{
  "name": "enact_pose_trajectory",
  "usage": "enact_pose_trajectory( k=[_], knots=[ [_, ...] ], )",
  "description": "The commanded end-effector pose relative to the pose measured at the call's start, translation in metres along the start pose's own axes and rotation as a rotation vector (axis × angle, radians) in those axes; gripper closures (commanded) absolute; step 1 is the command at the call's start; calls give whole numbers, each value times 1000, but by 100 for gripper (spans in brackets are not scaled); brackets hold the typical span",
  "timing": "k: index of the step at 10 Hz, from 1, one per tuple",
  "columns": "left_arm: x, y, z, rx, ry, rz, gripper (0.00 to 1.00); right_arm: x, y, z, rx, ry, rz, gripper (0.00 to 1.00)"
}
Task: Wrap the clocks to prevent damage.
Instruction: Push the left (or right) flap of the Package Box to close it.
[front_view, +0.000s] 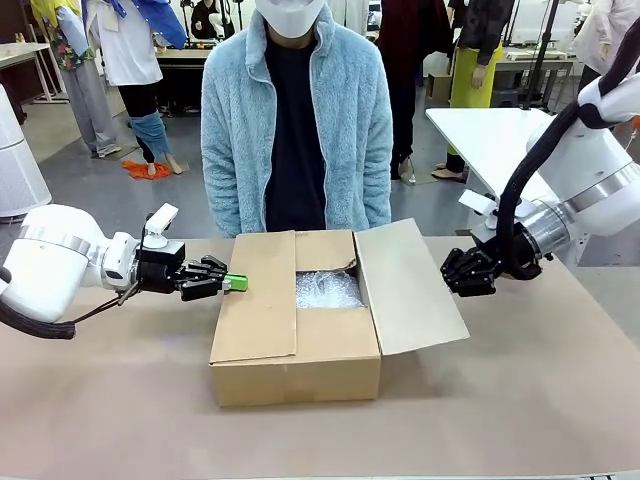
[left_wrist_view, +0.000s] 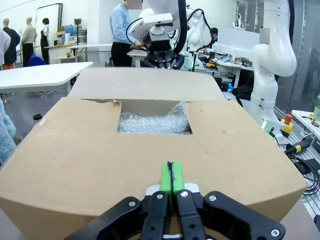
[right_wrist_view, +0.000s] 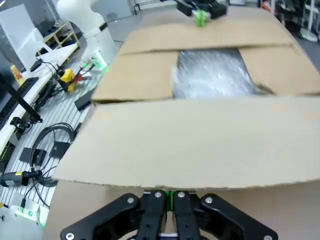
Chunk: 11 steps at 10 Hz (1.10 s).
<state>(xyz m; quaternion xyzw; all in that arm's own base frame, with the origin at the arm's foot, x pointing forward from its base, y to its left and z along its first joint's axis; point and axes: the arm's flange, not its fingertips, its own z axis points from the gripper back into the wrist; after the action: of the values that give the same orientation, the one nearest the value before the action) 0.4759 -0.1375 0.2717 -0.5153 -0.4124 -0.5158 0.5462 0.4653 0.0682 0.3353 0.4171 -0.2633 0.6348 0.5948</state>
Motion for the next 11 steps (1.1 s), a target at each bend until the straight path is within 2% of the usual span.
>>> enact_pose_trajectory(
  k=[1,5,8,11],
  knots=[
    [-3,0,-1,3,7,5,100,19,15,-9,-3,-44,83,99],
    [-3,0,-1,3,7,5,100,77,18,-31,-20,-45,166,99],
    [-3,0,-1,3,7,5,100,87,-15,-69,4,-62,98,99],
    [-3,0,-1,3,7,5,100,103,-30,-98,-12,-49,92,99]
  ],
)
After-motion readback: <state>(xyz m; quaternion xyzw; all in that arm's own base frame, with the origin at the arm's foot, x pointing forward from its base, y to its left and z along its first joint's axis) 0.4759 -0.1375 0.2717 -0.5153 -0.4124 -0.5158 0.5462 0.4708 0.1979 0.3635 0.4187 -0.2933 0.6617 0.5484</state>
